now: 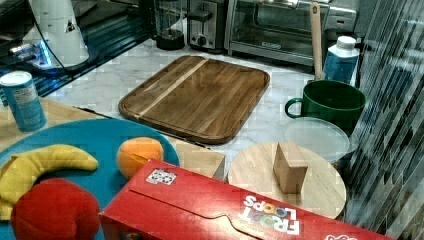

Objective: Open the drawer.

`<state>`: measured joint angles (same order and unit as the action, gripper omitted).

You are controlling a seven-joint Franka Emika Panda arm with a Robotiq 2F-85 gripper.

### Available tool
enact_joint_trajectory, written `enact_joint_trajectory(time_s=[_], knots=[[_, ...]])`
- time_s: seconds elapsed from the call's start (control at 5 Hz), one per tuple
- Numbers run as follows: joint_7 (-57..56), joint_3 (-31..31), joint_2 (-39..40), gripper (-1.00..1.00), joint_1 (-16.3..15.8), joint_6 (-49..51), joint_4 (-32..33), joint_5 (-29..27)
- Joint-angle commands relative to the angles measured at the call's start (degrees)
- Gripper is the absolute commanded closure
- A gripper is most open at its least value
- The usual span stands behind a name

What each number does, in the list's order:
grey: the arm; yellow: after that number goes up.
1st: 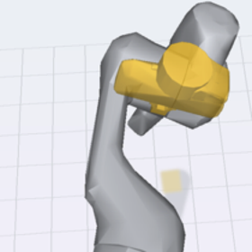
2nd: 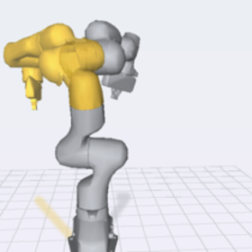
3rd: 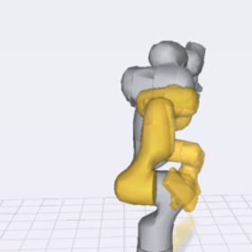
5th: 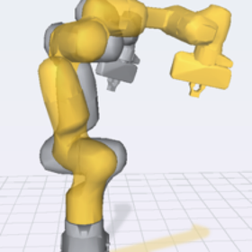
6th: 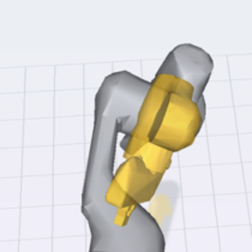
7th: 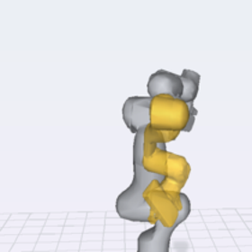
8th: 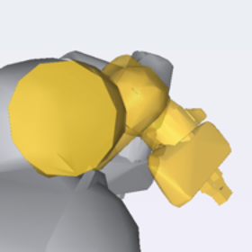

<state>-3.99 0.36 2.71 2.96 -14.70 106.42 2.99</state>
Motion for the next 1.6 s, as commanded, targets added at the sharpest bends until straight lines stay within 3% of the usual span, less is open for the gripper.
enact_joint_trajectory(time_s=[0.2, 0.4, 0.6, 1.0, 1.6], knots=[[-0.10, 0.35, 0.28, -1.00, -0.12, -0.07, 0.00, 0.14], [-0.10, 0.34, 0.28, -1.00, -0.13, -0.07, 0.00, 0.14], [0.62, 1.73, 4.53, -1.00, -1.11, -7.71, 3.54, 0.02], [-14.03, 0.51, 4.17, -1.00, 1.59, -17.16, 8.34, 4.66], [-35.42, -1.50, 6.64, -1.00, 4.52, -17.55, 8.23, 8.49]])
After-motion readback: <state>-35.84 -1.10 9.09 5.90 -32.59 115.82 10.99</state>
